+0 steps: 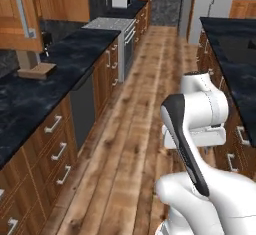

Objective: Pick up the bowls from the cabinet and place each bowl in front of a stool on the dining counter.

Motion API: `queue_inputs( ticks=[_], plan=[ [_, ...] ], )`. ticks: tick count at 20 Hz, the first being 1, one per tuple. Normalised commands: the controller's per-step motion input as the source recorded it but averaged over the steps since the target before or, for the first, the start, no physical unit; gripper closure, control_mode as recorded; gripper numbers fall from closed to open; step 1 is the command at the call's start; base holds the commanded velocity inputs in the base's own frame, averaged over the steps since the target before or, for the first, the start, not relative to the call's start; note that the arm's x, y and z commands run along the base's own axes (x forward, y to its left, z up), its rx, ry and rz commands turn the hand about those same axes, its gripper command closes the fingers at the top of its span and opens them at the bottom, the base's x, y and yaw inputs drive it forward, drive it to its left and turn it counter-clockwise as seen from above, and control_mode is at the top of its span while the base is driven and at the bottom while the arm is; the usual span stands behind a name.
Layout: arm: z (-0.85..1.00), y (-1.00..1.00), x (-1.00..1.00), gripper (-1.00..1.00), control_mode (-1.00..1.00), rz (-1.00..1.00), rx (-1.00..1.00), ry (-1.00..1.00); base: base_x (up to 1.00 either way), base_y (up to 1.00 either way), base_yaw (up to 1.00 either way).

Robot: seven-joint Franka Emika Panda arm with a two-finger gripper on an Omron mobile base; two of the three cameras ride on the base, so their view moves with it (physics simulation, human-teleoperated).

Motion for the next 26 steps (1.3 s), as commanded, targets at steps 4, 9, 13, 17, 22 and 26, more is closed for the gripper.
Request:
queue_inputs(
  ticks=[4,9,13,17,22,26],
  plan=[
    [0.00,0.00,0.00,-1.00,1.00,0.00,0.00,0.00,1.00,0.33,-0.12],
    [0.00,0.00,0.00,-1.00,1.00,0.00,0.00,0.00,1.00,-0.04,0.00],
    [0.00,0.00,0.00,-1.00,1.00,0.00,0.00,0.00,0.98,-0.16,0.00],
    [0.00,0.00,0.00,-1.00,1.00,0.00,0.00,0.00,0.80,0.03,0.06],
    [0.00,0.00,0.00,-1.00,1.00,0.00,0.00,0.00,0.76,0.36,0.06],
    [0.00,0.00,0.00,-1.00,1.00,0.00,0.00,0.00,0.77,0.47,0.17]
  ],
)
